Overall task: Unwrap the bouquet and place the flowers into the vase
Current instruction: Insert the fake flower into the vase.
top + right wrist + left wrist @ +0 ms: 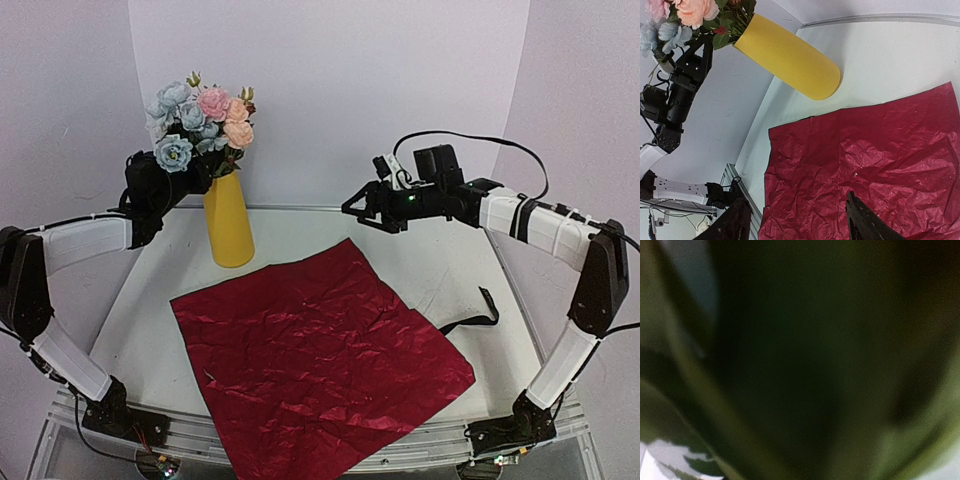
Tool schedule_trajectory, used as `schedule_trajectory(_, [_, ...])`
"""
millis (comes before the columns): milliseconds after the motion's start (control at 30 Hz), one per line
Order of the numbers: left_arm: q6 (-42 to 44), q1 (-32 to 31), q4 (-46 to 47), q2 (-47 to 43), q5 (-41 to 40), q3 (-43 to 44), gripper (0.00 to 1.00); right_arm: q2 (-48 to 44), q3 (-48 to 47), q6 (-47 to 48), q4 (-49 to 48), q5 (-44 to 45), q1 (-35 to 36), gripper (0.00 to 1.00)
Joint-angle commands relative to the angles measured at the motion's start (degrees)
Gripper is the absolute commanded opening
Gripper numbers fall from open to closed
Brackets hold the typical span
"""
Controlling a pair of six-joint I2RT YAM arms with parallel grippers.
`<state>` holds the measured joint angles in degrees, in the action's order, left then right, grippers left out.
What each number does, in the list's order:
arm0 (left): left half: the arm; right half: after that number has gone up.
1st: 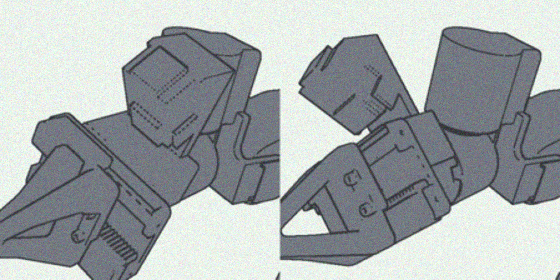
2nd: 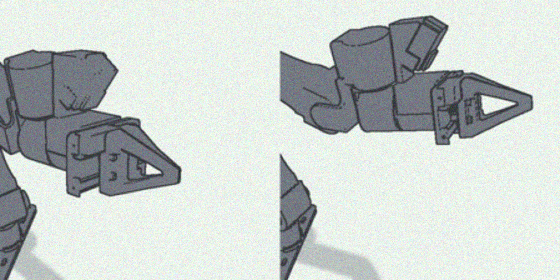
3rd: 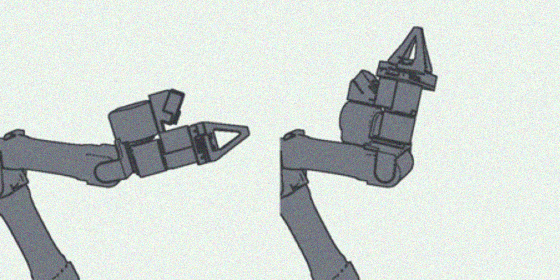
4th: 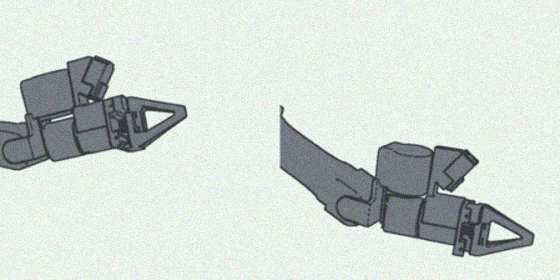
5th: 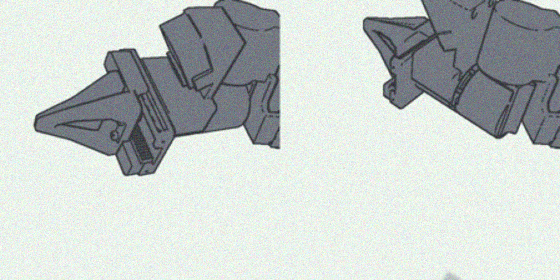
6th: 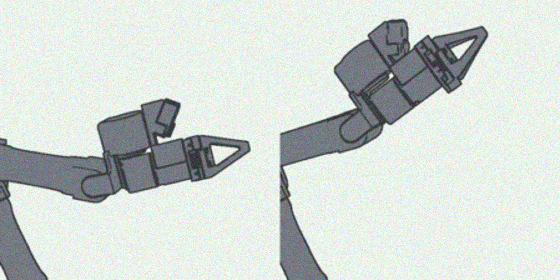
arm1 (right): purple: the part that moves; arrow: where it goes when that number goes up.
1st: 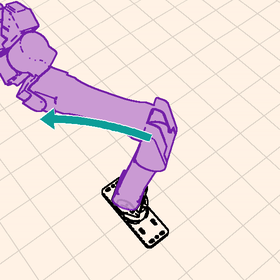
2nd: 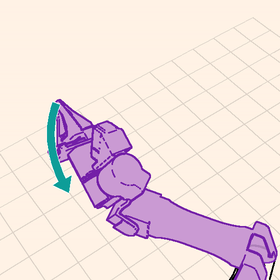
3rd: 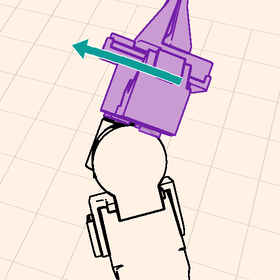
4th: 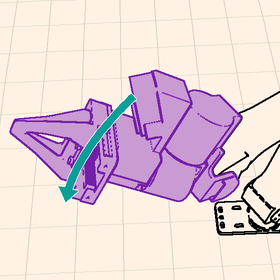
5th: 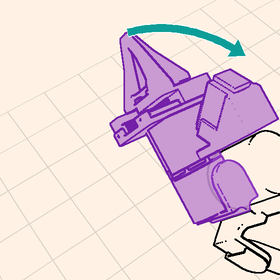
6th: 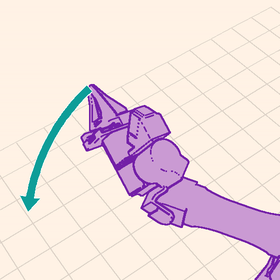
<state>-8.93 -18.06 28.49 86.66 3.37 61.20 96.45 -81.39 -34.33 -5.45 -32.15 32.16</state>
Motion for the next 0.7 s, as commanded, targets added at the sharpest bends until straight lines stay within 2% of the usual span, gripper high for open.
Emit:
schedule_trajectory(0, [0.64, -0.03, -1.29, -4.11, -0.50, -0.55, 0.43, 0.55, -2.84, -0.33, -0.70, -1.87, -0.16, 0.66])
schedule_trajectory(267, [-3.38, -0.02, -2.91, -6.86, -2.63, -5.19, 0.63, 0.75, -2.94, -0.46, -0.68, -2.24, -0.17, 0.66])
schedule_trajectory(667, [-8.73, 0.04, -7.33, -7.57, -1.06, -8.95, 0.64, 0.21, -2.20, 0.10, -0.61, -2.59, -0.73, 0.66])
